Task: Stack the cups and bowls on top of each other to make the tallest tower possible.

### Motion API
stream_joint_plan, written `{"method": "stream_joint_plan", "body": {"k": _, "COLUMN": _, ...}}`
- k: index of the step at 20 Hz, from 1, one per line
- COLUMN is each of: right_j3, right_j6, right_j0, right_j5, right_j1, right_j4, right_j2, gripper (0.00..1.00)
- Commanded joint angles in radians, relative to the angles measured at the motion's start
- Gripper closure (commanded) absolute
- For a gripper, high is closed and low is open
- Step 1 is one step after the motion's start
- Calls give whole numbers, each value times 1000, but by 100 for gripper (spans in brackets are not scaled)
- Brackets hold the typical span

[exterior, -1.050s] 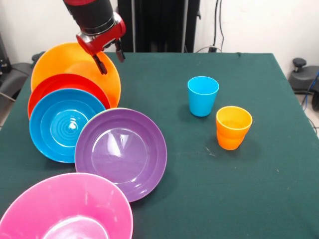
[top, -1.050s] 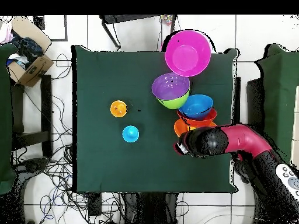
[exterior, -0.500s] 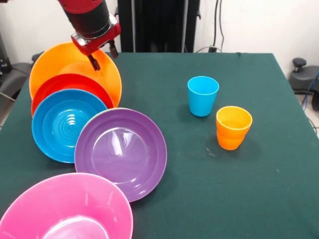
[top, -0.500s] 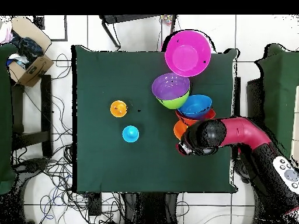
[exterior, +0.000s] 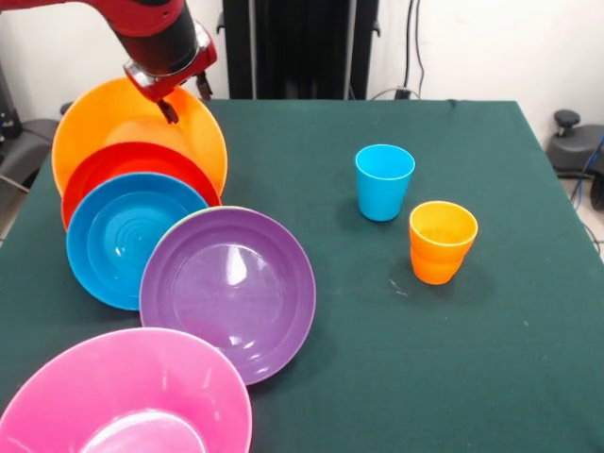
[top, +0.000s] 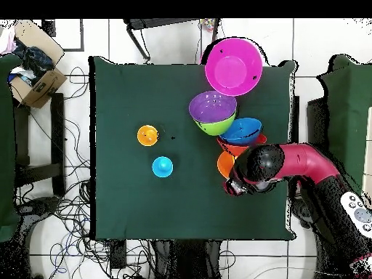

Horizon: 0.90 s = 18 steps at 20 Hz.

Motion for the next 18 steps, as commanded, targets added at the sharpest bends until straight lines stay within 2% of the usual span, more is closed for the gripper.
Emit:
{"method": "stream_joint_plan", "body": {"k": 1, "right_j3": -61, "right_j6": -30, "right_j0": 28, "right_j5": 26, "right_j1": 37, "right_j4": -20, "right_j2": -94, "gripper": 0}}
{"method": "stream_joint_plan", "body": {"k": 7, "right_j3": -78, "right_j6": -59, "right_j0": 12, "right_j5": -106, "right_j1": 127, "right_j4": -67, "right_j2": -94, "gripper": 0}}
{"method": "stream_joint_plan", "body": {"k": 12, "right_j3": -66, "right_j6": -18, "right_j0": -5, "right_j5": -243, "right_j1": 155, "right_j4": -104, "right_j2": -94, "gripper": 0}}
{"method": "stream_joint_plan", "body": {"k": 16, "right_j3": -51, "right_j6": -60, "right_j0": -32, "right_j5": -312, "right_j1": 166, "right_j4": -113, "right_j2": -78, "gripper": 0}}
{"method": "stream_joint_plan", "body": {"k": 17, "right_j3": -51, "right_j6": -75, "right_j0": -24, "right_j5": -314, "right_j1": 162, "right_j4": -118, "right_j2": -88, "gripper": 100}}
{"method": "stream_joint_plan", "body": {"k": 18, "right_j3": -51, "right_j6": -73, "right_j0": -26, "right_j5": -330, "right_j1": 163, "right_j4": -121, "right_j2": -86, "gripper": 100}}
